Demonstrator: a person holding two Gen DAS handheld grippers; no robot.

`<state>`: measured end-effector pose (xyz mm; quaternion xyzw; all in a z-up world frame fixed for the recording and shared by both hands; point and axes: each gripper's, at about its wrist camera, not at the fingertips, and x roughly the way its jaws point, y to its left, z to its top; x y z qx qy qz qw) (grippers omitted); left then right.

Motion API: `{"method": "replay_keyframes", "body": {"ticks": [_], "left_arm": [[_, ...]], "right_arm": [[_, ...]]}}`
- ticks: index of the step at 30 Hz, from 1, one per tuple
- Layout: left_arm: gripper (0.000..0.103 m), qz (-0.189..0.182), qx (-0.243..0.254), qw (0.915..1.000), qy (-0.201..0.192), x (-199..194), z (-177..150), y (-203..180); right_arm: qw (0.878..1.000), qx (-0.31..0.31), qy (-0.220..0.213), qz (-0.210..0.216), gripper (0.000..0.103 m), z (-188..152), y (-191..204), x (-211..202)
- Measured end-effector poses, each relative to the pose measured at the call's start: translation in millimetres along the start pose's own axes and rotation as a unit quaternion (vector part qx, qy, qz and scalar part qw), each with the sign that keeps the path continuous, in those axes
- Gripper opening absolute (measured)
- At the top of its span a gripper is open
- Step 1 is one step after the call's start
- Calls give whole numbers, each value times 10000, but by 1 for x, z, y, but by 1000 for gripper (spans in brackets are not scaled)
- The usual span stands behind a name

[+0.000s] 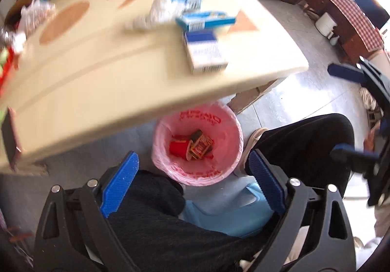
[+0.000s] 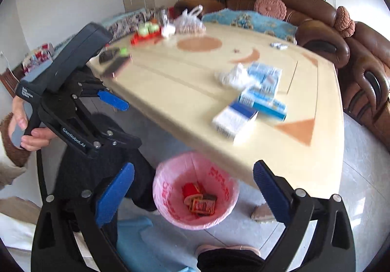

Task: Collect trash
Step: 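Open both tools to release the cup and box, then raise them, then grasp the crumpled plastic bag with the left tool while the right tool grasps the blue medicine box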

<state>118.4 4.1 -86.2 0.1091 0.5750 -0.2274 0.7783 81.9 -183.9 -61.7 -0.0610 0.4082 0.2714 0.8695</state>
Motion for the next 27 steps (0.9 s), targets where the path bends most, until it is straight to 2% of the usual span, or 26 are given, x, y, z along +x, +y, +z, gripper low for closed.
{"method": "replay_keyframes", "body": {"ticks": [4,7,13,20,27], "left_arm": [[91,154,485,9984,-226,-48,31,-2],[91,239,842,9955,-374,-79,55,1],[91,441,1492,9867,-476,-110,101,4],[91,583,2064,9762,-334,-100,138,11],[91,619,2386,9691,-15,-64,164,18]], "right_arm": [[9994,105,-296,125,96,38,-25,-38],[9991,-65,-426,-24,96,69,-37,-61],[9975,-604,-355,-27,96,116,-58,-87],[9934,-1140,-134,42,96,151,-74,-80],[9909,-1319,229,173,96,168,-93,-36]]}}
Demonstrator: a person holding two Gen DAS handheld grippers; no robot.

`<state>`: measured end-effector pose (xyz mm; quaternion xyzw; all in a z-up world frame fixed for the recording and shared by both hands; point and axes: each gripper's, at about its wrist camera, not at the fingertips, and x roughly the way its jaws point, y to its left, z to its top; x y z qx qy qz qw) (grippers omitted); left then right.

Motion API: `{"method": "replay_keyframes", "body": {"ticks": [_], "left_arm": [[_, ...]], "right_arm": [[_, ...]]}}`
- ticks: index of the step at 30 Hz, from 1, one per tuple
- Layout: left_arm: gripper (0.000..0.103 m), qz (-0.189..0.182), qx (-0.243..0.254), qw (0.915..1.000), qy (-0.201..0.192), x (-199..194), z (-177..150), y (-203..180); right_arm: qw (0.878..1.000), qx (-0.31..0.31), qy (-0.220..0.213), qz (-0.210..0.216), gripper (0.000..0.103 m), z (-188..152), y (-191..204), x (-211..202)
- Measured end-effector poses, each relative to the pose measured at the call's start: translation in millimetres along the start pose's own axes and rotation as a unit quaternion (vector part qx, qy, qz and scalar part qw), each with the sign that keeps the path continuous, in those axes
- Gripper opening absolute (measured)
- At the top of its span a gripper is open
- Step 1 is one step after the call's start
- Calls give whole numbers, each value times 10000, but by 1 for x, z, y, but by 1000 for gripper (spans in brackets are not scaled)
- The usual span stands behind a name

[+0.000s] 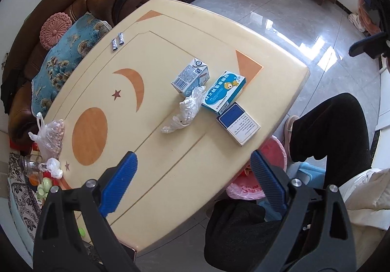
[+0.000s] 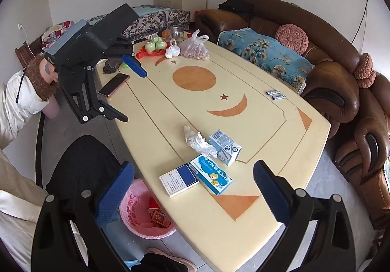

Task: Collect trash
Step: 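Grasp the crumpled plastic bag with the left tool while the right tool grasps the blue medicine box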

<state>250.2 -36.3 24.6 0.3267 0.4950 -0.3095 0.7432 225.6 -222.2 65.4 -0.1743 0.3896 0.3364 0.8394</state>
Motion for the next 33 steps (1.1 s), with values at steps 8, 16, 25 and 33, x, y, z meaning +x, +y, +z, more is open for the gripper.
{"method": "replay_keyframes", "body": {"ticks": [8,16,25,33], "left_arm": [[91,-131,386,9977,547,57,16,7],[91,-353,691,9941,761,110,26,9],[91,-852,812,9874,1054,180,38,17],[91,-1268,987,9801,1167,216,44,21]], "right_arm": [[9989,-41,416,222,96,3,-31,49],[9959,-37,788,440,96,-5,-56,96],[9807,-345,1653,987,96,-24,-71,174],[9610,-674,2258,1446,96,-42,-75,236]]}}
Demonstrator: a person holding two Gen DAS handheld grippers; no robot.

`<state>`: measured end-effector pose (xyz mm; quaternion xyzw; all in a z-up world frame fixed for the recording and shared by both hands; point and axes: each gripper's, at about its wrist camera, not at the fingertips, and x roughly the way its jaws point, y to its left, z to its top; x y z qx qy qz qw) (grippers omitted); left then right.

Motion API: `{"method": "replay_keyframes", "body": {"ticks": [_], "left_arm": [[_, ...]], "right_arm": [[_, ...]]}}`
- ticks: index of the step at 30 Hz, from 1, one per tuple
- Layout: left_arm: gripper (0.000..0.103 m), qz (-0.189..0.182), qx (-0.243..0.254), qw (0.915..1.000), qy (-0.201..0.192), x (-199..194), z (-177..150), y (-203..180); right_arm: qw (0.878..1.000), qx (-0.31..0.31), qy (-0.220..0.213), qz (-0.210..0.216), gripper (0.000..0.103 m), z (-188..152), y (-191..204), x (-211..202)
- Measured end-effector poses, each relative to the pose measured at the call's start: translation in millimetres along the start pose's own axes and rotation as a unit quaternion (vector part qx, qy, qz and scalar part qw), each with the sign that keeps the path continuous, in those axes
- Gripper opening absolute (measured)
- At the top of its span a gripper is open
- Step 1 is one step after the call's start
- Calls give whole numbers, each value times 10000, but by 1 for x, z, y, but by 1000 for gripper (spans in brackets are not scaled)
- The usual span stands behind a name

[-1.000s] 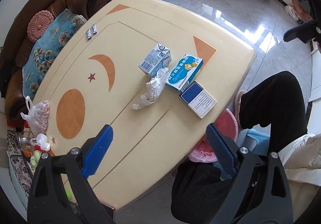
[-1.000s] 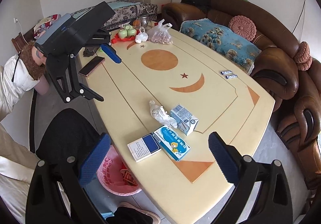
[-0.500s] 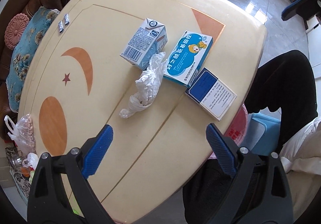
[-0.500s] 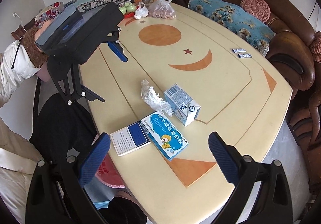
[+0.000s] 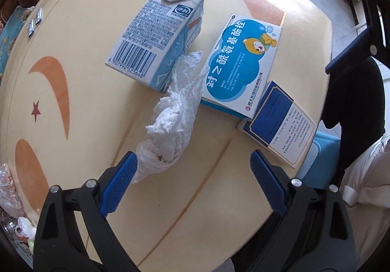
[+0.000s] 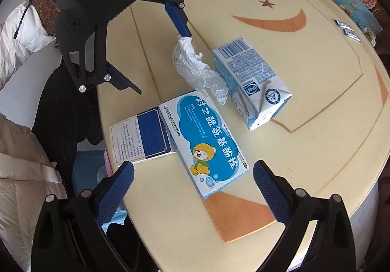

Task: Collect trash
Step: 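Grasp the crumpled plastic bag with the left tool while the right tool grasps the blue medicine box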

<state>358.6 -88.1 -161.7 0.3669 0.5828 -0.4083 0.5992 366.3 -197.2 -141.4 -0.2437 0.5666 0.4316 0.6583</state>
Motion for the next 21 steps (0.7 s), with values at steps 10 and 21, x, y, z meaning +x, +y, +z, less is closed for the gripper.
{"method": "replay_keyframes", "body": {"ticks": [10,21], "left_arm": [[91,-328,-30,9993,-183,19,3,19],[83,-349,13,9989,-316,26,10,17]], "right_arm": [[9991,-246,321,150,96,4,-18,47],[9997,-244,-36,-83,67,-4,6,46]]}}
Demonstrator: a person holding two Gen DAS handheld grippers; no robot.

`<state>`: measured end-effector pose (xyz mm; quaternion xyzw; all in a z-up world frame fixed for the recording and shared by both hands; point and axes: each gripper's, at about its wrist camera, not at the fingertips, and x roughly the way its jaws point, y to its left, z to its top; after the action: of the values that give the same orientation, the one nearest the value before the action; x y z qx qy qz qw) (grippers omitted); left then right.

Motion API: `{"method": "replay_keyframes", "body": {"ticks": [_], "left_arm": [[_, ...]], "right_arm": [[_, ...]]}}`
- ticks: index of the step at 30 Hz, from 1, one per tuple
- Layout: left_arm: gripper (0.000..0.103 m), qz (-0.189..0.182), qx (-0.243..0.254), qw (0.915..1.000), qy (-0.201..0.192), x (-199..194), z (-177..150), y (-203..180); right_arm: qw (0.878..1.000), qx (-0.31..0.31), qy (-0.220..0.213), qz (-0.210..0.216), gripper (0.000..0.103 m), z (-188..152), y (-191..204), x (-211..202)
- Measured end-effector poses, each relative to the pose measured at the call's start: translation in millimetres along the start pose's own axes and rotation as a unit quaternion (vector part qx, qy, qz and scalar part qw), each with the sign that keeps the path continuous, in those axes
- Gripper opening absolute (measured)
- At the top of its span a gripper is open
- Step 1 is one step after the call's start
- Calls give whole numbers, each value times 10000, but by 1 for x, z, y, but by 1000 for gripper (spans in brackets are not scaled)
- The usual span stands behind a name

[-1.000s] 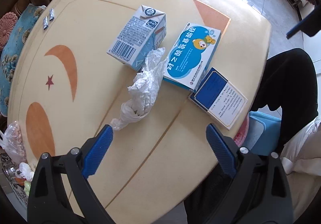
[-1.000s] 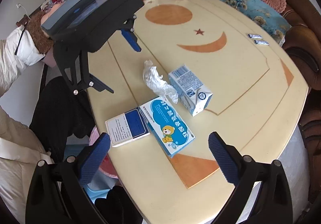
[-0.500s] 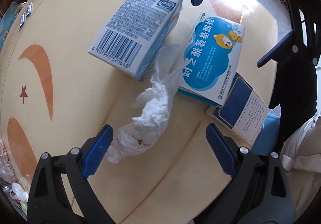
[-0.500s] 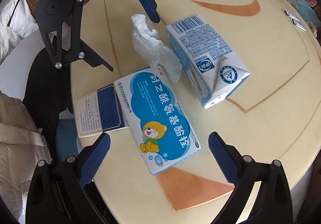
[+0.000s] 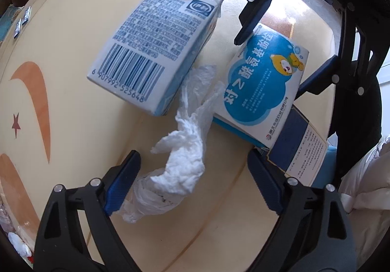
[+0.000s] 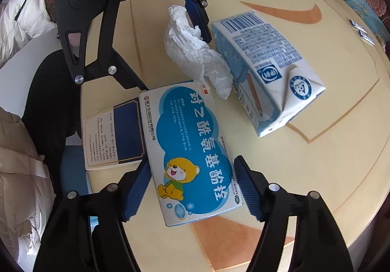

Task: Collect trash
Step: 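Grasp the crumpled plastic bag with the left tool while the right tool grasps the blue medicine box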

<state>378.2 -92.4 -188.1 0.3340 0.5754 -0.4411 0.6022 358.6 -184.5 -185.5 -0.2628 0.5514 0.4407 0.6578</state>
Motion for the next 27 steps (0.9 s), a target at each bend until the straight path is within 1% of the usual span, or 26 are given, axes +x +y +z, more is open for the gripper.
{"method": "replay_keyframes", "body": {"ticks": [2,3,5,6,8,10,12,14,15,17,19,22,25,26,27], "left_arm": [[74,93,-26,10000,3,-2,1,-1],[72,131,-52,9999,17,-2,1,-2],[60,200,-86,9998,18,-4,2,-4],[57,244,-123,9996,29,-5,2,-5],[44,314,-186,9993,53,-5,2,-10],[38,421,-330,9985,81,-4,1,-13],[37,493,-534,9973,83,-4,-2,-14],[31,634,-749,9952,29,-2,-10,-17],[31,664,-889,9938,-12,-2,-14,-15],[27,716,-1228,9898,-97,-5,-19,-11],[25,708,-1516,9857,-195,-8,-24,-9],[24,873,-1887,9778,-263,-12,-32,-11],[24,986,-2180,9705,-300,-16,-47,-11],[24,968,-2329,9674,-235,-16,-50,-11],[24,972,-2550,9619,-167,-15,-54,-9]], "right_arm": [[9998,64,-32,-168,66,-3,4,3],[9996,125,-77,-235,66,-5,5,3],[9990,260,-164,-331,66,-7,8,3],[9984,359,-212,-391,66,-9,10,3],[9968,508,-284,-554,66,-12,14,4],[9935,721,-370,-800,66,-16,16,1],[9894,1004,-476,-935,66,-19,18,-2],[9846,1218,-569,-1118,66,-25,21,-8],[9817,1296,-601,-1259,66,-29,26,-11],[9763,1495,-681,-1407,66,-34,35,-16],[9720,1685,-741,-1464,66,-37,43,-21],[9643,1894,-813,-1663,66,-41,57,-27],[9551,2258,-871,-1711,66,-49,63,-34],[9513,2373,-930,-1732,66,-51,64,-37],[9487,2460,-941,-1751,66,-53,65,-40]]}}
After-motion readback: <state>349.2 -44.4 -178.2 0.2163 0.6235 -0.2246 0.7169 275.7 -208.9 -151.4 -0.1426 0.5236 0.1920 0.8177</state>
